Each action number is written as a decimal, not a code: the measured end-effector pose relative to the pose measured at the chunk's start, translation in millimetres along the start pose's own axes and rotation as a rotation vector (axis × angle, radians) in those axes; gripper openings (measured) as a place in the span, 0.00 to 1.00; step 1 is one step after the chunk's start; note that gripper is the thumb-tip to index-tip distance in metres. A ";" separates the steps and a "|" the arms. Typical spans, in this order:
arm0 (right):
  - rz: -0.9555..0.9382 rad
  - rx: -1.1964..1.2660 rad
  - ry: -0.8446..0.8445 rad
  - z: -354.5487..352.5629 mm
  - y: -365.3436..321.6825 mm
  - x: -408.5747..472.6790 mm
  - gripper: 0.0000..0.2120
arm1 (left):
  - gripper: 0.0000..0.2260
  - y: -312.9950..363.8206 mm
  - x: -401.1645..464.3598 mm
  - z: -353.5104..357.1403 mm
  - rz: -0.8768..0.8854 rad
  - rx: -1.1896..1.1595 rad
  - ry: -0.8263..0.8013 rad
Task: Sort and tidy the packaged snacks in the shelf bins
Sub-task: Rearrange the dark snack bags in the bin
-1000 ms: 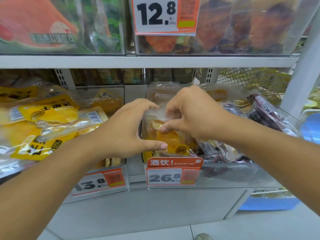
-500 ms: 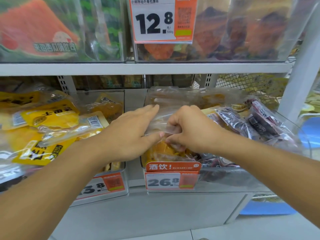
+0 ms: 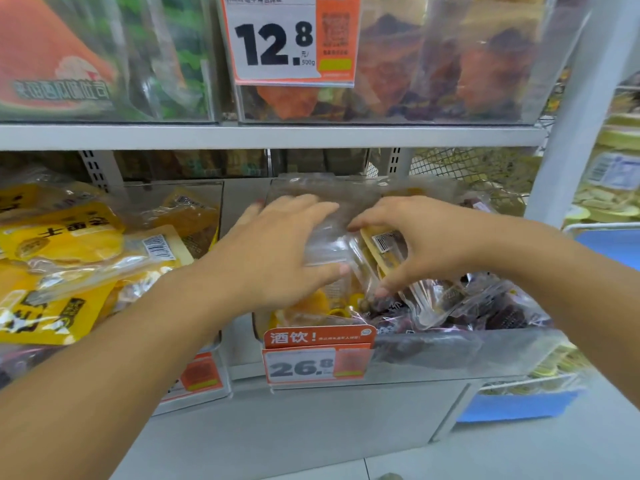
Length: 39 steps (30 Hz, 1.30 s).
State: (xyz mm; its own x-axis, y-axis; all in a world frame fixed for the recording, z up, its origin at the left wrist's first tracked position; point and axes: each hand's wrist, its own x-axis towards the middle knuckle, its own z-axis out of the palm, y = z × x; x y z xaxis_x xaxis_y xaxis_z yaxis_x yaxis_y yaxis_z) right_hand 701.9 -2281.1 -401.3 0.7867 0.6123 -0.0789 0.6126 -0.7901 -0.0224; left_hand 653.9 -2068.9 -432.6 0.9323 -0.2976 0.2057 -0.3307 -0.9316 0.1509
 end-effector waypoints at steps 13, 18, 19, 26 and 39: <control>0.133 -0.156 0.043 -1.3 9.6 0.5 0.22 | 0.33 -4.9 7.6 -9.8 -0.076 0.014 -0.249; 0.049 0.086 0.182 0.3 7.2 6.0 0.42 | 0.54 -1.6 16.6 -13.0 -0.081 0.026 -0.150; 0.045 0.078 0.187 3.2 3.8 8.7 0.43 | 0.56 -0.6 20.9 -10.9 -0.098 0.071 -0.141; 0.189 -0.109 0.177 11.1 -2.3 18.9 0.19 | 0.58 -7.3 31.4 2.8 -0.123 0.195 -0.280; 0.053 0.079 0.176 5.2 -1.2 32.0 0.19 | 0.60 -11.3 16.3 2.1 -0.067 0.144 -0.255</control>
State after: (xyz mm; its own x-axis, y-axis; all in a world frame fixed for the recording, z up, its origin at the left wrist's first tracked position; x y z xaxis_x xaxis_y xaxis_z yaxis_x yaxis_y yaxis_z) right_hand 725.9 -2260.8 -409.0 0.8234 0.5598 0.0930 0.5672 -0.8172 -0.1019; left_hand 673.2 -2063.6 -433.0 0.9640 -0.2607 -0.0523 -0.2603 -0.9654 0.0139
